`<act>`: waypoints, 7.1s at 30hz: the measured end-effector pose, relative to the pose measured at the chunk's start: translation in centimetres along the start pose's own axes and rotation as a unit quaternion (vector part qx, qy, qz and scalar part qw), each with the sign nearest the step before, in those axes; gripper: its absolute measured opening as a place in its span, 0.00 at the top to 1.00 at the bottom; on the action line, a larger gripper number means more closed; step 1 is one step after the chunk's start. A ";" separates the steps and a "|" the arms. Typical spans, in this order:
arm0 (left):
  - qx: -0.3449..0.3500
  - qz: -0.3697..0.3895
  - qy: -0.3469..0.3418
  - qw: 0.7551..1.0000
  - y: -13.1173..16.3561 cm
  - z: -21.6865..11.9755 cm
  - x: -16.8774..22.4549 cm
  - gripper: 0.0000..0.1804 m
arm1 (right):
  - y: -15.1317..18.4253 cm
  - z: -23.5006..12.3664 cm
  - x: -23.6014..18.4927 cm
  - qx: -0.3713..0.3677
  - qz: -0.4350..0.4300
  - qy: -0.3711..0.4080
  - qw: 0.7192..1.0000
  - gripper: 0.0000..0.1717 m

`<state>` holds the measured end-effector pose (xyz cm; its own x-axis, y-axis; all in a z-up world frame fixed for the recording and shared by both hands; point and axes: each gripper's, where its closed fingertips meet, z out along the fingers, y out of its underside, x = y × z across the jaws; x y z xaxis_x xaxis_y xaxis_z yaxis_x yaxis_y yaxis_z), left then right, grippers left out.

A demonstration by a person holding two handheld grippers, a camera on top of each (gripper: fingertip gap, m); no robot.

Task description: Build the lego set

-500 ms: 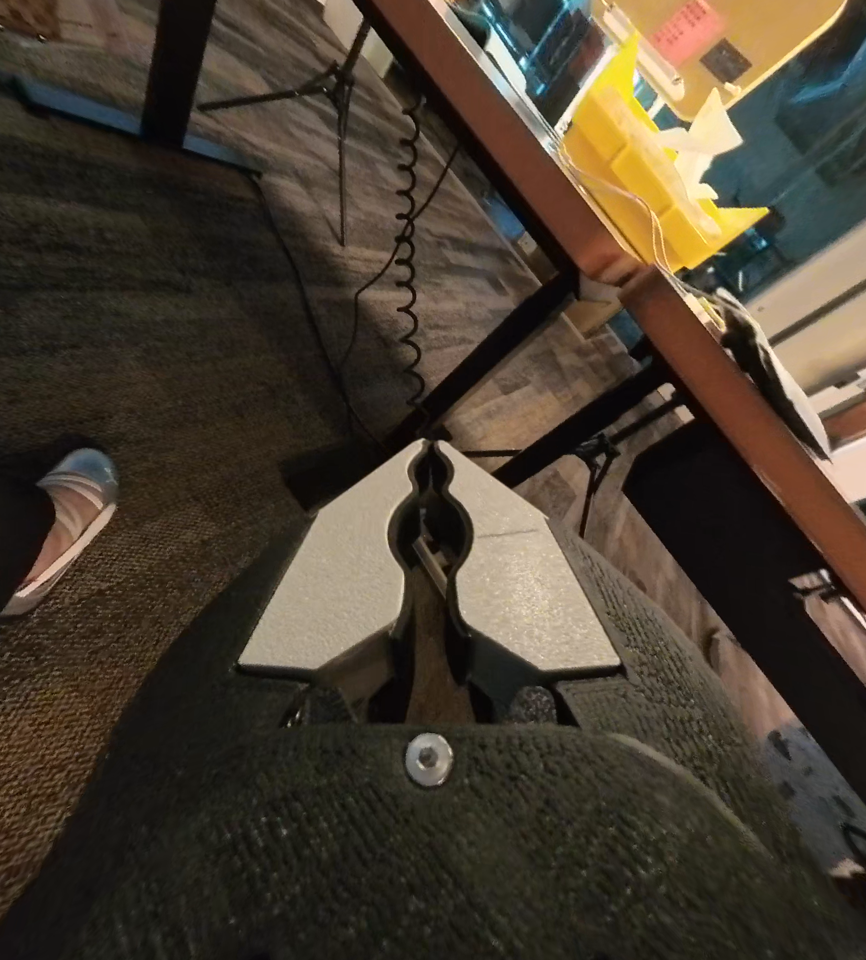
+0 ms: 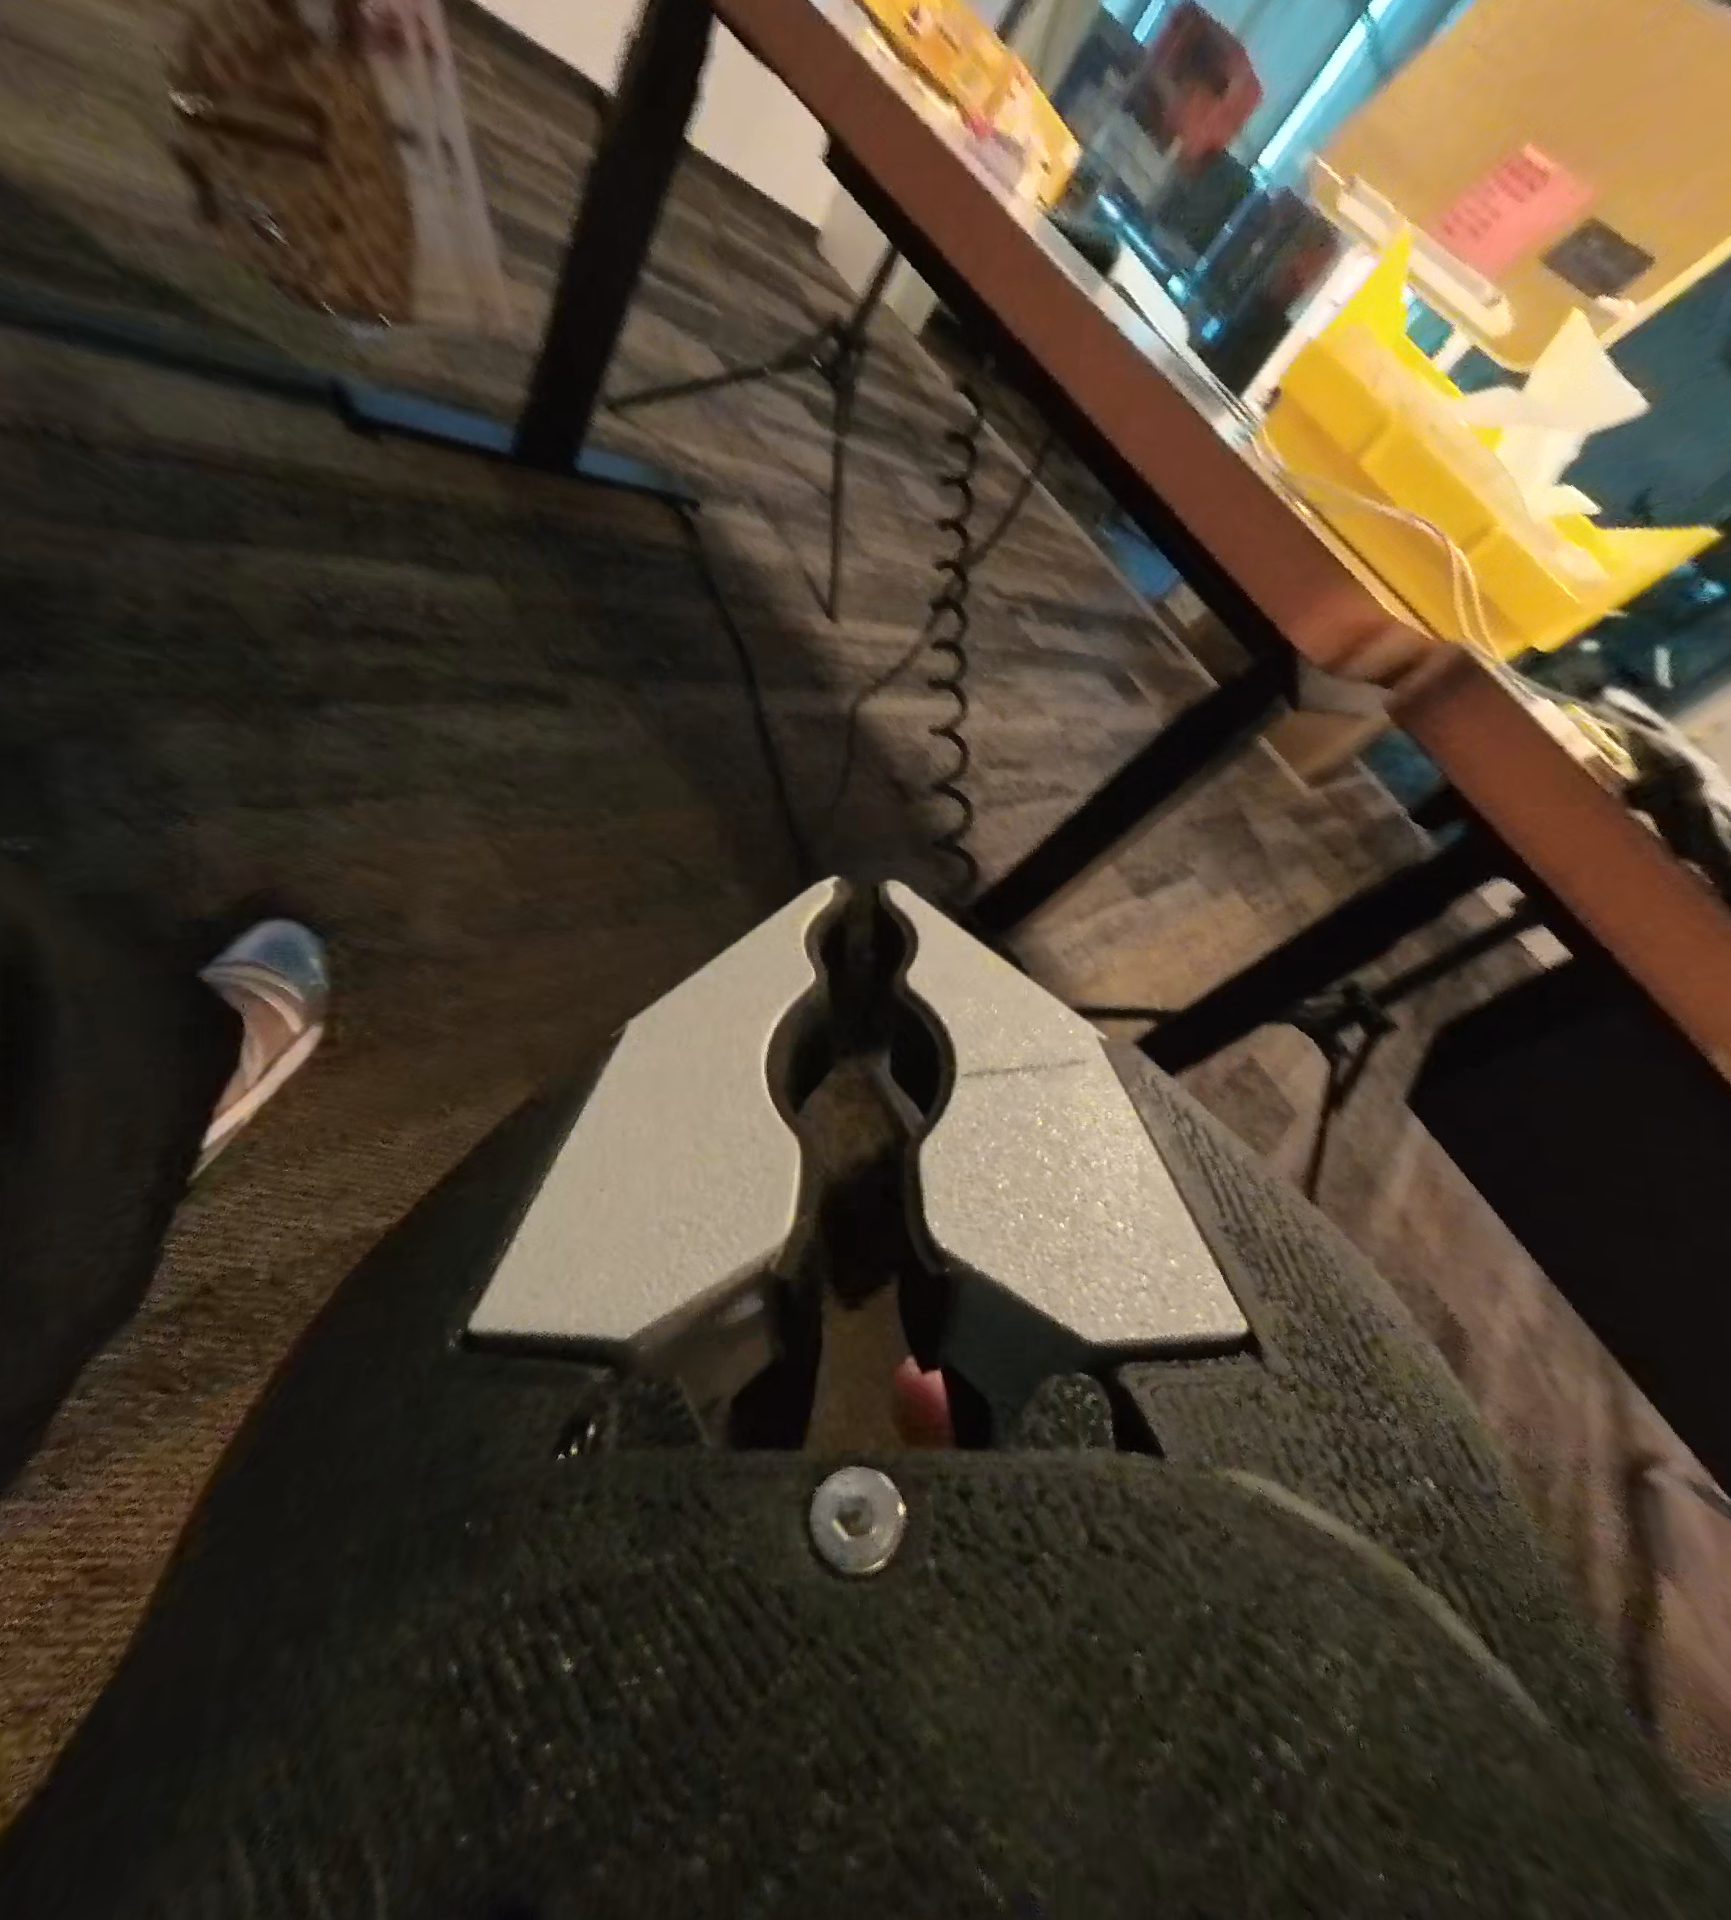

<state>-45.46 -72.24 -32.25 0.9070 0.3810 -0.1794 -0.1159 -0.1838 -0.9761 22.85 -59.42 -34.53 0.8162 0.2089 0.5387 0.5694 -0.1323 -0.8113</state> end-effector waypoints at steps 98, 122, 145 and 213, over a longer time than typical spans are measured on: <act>-0.218 0.012 -0.244 0.945 3.1 -28.2 -15.3 0.76 | -33.8 -5.0 -39.7 0.204 0.083 -0.556 0.802 0.97; -0.054 -0.134 0.355 0.924 -3.2 6.7 25.6 0.85 | -8.6 3.3 -9.2 0.017 0.224 -0.004 0.975 0.98; -0.037 -0.108 0.444 0.889 -6.8 6.8 35.1 1.00 | -3.0 -1.2 -4.7 -0.017 0.187 0.073 0.980 1.00; -0.275 -0.288 0.452 0.798 2.7 22.3 57.9 1.00 | 1.3 33.7 -15.4 -0.171 0.360 -0.104 0.911 1.00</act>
<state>-2.32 -30.50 -48.05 0.6952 -0.2188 0.6847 0.3958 -0.6786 -0.6188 7.73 -30.13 -51.57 0.9744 0.1233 -0.1881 -0.0795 -0.5936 -0.8008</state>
